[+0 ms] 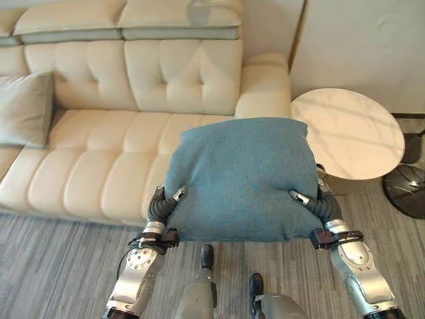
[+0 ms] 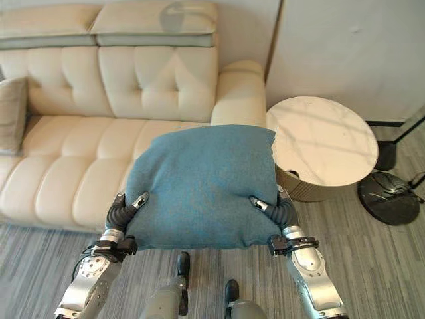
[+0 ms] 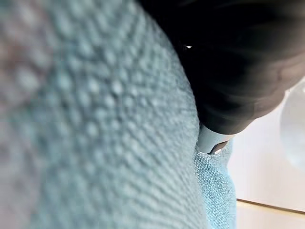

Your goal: Pick up all the scattered cushions and arrange them neatly on the sofa.

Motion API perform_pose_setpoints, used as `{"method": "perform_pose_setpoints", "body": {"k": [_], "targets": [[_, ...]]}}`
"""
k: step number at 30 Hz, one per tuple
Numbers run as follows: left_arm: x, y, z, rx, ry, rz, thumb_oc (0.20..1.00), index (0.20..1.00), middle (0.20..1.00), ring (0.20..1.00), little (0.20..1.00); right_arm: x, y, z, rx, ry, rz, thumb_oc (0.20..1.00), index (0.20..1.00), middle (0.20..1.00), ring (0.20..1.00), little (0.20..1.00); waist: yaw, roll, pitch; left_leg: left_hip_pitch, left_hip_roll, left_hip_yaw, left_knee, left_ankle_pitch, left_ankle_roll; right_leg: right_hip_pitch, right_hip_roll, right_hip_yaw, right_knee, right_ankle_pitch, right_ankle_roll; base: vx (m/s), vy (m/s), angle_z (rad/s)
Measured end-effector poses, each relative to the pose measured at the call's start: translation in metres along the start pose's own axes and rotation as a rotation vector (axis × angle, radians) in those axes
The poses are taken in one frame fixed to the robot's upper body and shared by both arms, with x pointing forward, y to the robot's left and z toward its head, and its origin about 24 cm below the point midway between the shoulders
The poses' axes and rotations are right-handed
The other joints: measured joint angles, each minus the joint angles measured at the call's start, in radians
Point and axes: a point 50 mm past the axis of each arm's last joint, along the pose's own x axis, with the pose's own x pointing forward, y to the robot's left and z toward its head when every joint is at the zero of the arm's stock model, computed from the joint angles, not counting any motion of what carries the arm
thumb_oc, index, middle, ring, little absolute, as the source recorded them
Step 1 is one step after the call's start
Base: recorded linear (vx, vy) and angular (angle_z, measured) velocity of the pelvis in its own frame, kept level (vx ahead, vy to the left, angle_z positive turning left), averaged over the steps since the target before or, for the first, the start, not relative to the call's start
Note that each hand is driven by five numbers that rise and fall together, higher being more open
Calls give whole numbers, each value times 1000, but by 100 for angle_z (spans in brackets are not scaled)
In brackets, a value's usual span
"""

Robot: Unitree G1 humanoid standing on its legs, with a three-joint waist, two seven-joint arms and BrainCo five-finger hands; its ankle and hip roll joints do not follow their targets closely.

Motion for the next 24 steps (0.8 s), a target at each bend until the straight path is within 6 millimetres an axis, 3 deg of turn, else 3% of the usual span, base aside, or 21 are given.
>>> {"method": "perform_pose_setpoints", "body": {"k": [3,4,5,6,7,11,15,18,22,23,24], "targets": [[0,-4,0,-3,0,-27,200,200,200,200,200,-9,-3,-5,1,27,-19,200,200,200,200,200,-57,-7,-1,144,29,107,4,-36,-11,37,-59,-74,-21,13,37,-30,104,85],[1,-7,0,-5,-3,-40,200,200,200,200,200,-10,-7,-5,-2,27,-30,200,200,200,200,200,-76,6,-8,177,42,130,-41,-19,-11,40,-58,-96,-24,14,58,-23,115,83],[2,-13,2,-12,-9,-59,200,200,200,200,200,-12,-12,-3,-14,21,-43,200,200,200,200,200,-90,34,-19,198,60,121,-87,31,-11,37,-44,-122,-24,15,73,-15,153,80],[6,-17,3,-12,-17,-82,200,200,200,200,200,-12,-17,-2,-12,16,-69,200,200,200,200,200,-93,44,-18,209,57,122,-144,26,-5,37,-51,-155,-25,22,84,21,134,99],[11,-21,8,2,-33,-109,200,200,200,200,200,-14,-16,-5,13,21,-93,200,200,200,200,200,-95,25,-20,202,22,91,-173,55,20,37,-74,-173,-39,33,102,49,136,75],[5,-4,6,40,-15,-67,200,200,200,200,200,-11,-2,-8,46,25,-54,200,200,200,200,200,-72,1,-28,196,-30,67,-174,57,25,79,-96,-117,-123,70,149,49,150,37],[-5,14,1,61,16,-15,200,200,200,200,200,-5,13,-7,69,18,10,200,200,200,200,200,-30,-5,-27,196,-44,70,-183,60,32,88,-96,-105,-158,105,154,52,164,-1],[-9,16,-3,61,35,-5,200,200,200,200,200,-6,15,-8,70,22,22,200,200,200,200,200,-8,-29,-28,195,-45,68,-188,64,45,86,-94,-105,-153,106,154,68,184,0],[-8,18,-1,69,29,-8,200,200,200,200,200,-5,17,-8,84,18,25,200,200,200,200,200,-2,-57,-22,180,-49,59,-165,48,64,61,-110,-106,-80,80,160,111,182,12],[-5,16,0,69,22,-14,200,200,200,200,200,-5,17,-8,85,19,24,200,200,200,200,200,-15,-54,-20,156,-53,34,-130,13,76,29,-130,-109,11,52,168,174,128,45],[-4,15,0,68,21,-17,200,200,200,200,200,-5,15,-8,80,20,19,200,200,200,200,200,-23,-52,-20,149,-51,13,-117,16,81,9,-139,-104,67,39,167,209,125,66]]}}
